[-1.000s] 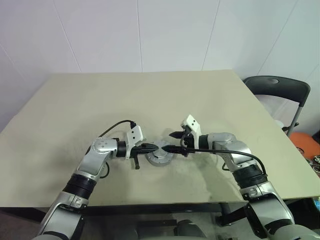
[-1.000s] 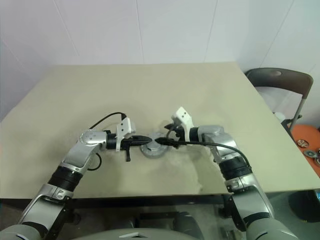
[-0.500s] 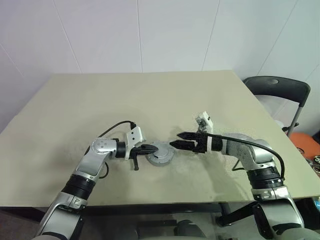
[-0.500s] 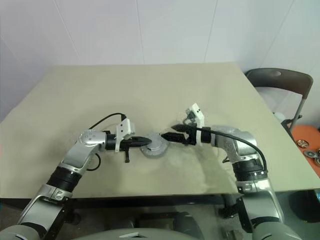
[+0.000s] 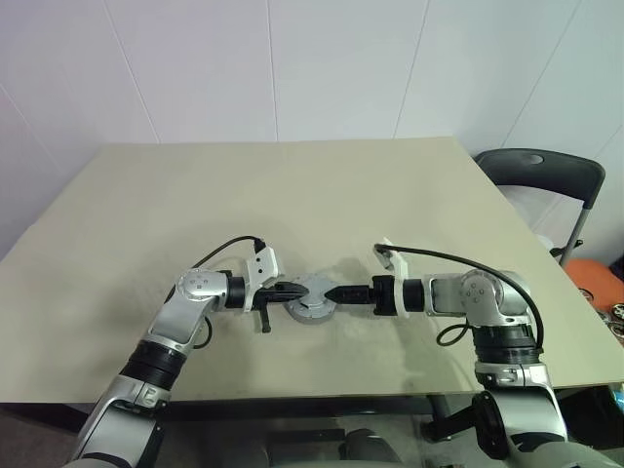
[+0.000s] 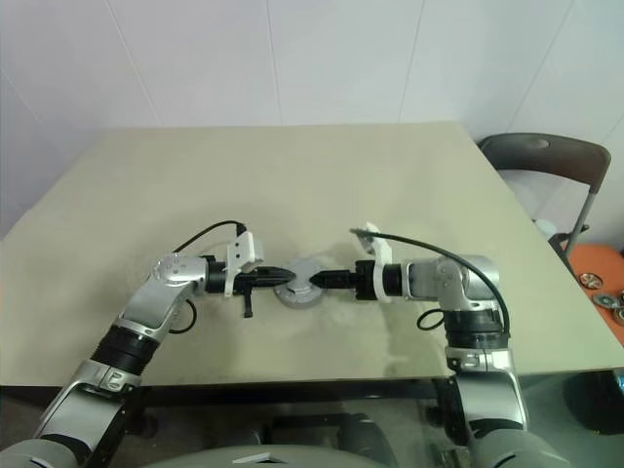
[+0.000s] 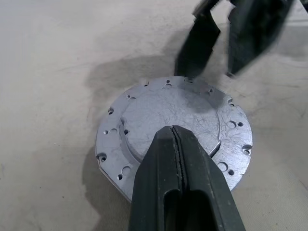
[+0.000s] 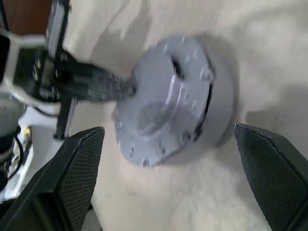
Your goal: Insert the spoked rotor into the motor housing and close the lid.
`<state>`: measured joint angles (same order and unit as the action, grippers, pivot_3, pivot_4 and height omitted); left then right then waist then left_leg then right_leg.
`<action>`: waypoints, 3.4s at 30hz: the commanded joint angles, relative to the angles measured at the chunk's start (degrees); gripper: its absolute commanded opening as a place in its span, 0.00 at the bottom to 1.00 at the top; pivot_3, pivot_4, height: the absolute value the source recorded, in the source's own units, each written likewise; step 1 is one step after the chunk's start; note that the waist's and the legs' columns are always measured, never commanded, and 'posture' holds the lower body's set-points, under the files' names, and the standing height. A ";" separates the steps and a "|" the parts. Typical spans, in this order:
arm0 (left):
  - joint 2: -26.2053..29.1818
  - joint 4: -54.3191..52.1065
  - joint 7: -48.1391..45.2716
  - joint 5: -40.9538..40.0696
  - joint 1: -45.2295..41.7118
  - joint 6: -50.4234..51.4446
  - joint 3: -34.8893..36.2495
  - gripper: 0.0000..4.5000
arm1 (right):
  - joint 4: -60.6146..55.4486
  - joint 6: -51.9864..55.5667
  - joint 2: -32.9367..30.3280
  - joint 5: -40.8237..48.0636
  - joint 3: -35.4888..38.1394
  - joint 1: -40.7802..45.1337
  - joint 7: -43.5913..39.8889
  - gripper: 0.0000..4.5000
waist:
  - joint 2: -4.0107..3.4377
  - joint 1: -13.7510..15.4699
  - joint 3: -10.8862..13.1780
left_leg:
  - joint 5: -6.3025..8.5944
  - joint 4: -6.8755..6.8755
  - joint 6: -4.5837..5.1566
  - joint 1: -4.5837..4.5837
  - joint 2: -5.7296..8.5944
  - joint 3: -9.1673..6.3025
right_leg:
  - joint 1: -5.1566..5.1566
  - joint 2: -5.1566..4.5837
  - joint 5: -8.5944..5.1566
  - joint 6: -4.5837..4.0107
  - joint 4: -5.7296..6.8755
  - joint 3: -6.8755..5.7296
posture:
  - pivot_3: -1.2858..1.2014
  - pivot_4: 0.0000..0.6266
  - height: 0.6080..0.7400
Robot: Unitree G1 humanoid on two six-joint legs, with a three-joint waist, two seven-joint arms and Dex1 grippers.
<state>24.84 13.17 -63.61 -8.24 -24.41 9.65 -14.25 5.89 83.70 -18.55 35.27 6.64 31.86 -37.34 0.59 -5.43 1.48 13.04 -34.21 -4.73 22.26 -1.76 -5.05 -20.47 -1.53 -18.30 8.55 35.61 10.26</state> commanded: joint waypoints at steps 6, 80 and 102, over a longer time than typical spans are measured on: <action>0.88 2.56 -0.92 2.50 1.68 1.67 -3.31 0.00 | -3.63 4.79 6.41 1.07 1.19 -0.98 6.33 0.99 | 0.00 -0.10 -0.01 | 0.00 -0.01 0.00 0.00 0.00 0.00 | -0.05 0.01 0.00 0.01 0.16 0.00 | 0.52 0.00 1.00; 9.49 2.91 -2.50 2.76 1.33 -0.83 0.99 0.00 | 13.81 0.79 21.62 2.40 15.55 8.14 13.78 0.49 | -0.31 -1.83 0.16 | -0.01 0.07 0.00 0.03 -0.43 -0.19 | -0.72 0.78 0.08 -0.30 0.81 0.25 | 0.52 0.00 1.00; -5.44 5.69 21.59 -13.09 -3.01 17.28 21.14 0.00 | 17.41 -9.60 17.57 5.60 18.05 12.39 9.01 0.49 | -0.22 -1.85 0.33 | -0.01 0.05 0.01 0.21 -0.43 -0.23 | -0.95 0.80 0.11 -0.31 1.03 0.22 | 0.52 0.00 1.00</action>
<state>19.52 19.99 -43.17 -18.96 -25.56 25.37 4.38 24.40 76.15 -1.44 37.03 22.59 40.82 -26.28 0.37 -7.27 1.81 13.03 -34.17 -4.73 22.47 -2.19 -5.29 -21.42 -0.73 -18.19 8.24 36.66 10.47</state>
